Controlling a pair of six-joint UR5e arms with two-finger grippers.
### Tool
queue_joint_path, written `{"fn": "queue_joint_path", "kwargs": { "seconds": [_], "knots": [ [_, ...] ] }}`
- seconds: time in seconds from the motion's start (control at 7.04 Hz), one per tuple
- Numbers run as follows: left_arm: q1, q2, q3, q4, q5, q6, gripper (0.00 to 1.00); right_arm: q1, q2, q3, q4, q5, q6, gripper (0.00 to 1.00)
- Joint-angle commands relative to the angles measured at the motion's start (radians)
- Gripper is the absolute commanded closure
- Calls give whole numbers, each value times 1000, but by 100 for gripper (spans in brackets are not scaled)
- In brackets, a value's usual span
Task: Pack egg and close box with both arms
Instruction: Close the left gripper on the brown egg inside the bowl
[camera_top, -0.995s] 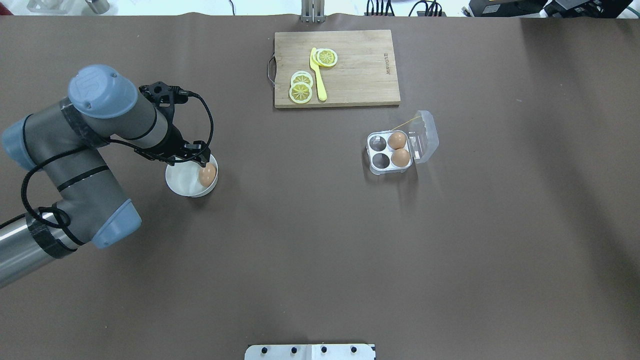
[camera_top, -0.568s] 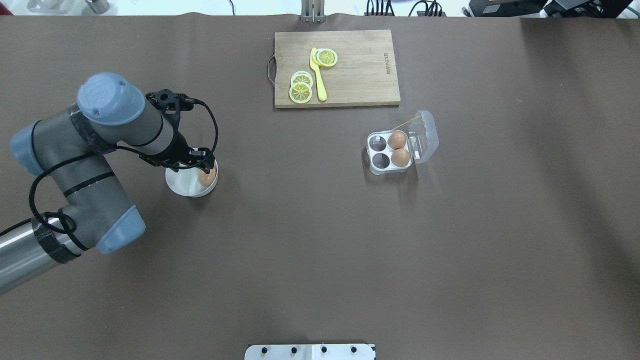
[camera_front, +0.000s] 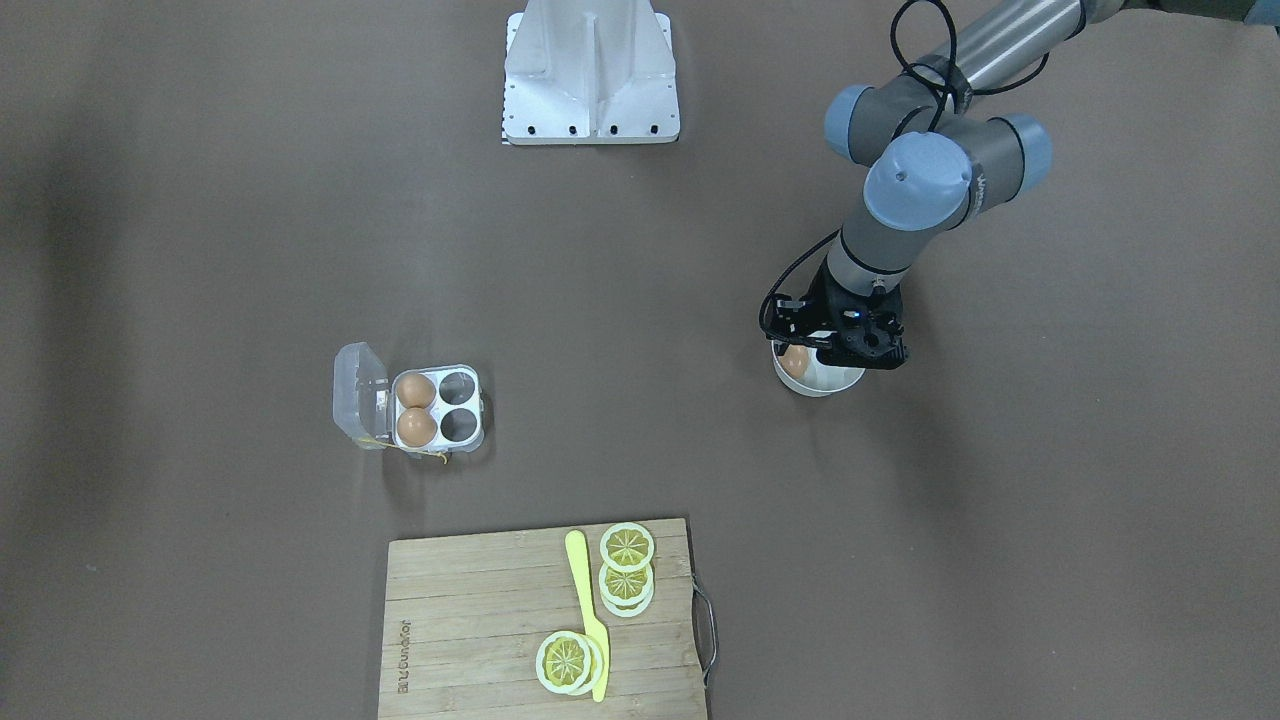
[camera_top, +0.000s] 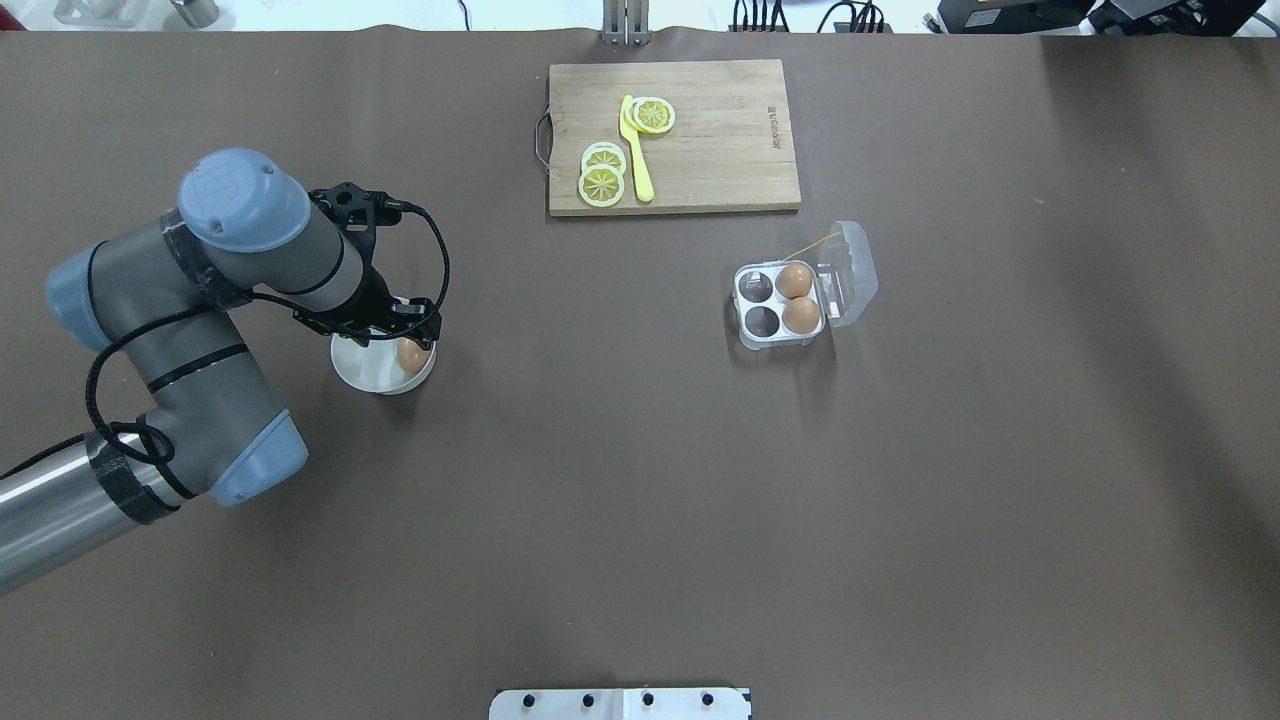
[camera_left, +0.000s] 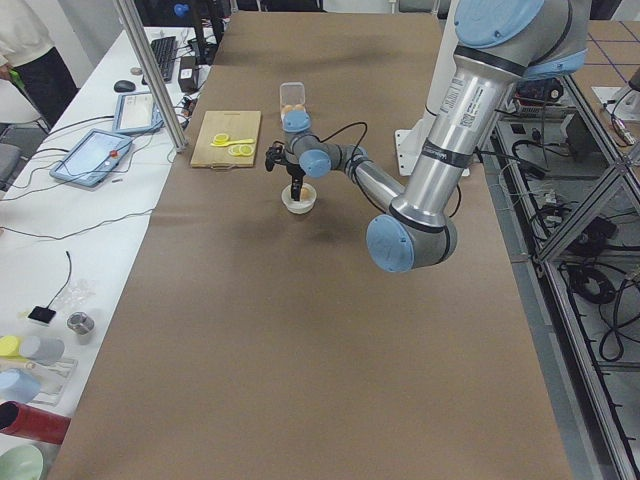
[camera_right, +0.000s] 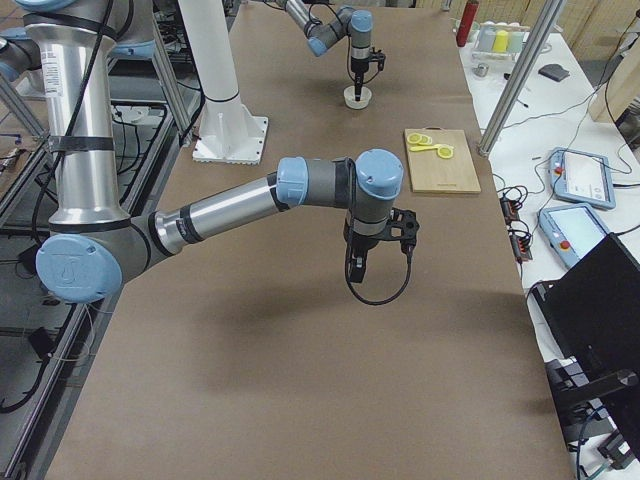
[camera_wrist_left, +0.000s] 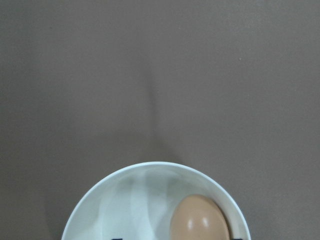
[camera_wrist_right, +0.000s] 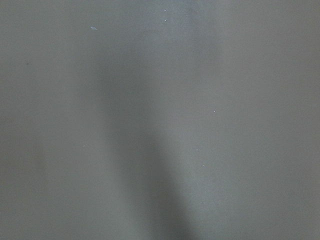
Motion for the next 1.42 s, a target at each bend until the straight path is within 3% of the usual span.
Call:
{"fn": "queue_joint_path", "kwargs": {
  "seconds": [0.0,1.28],
  "knots": [
    [7,-2,4,0,2,0,22,0,1,1,0,0,0,0],
    [39,-3,18,-1,6,3,22,0,1,8,2,3,34,0]
  ]
}}
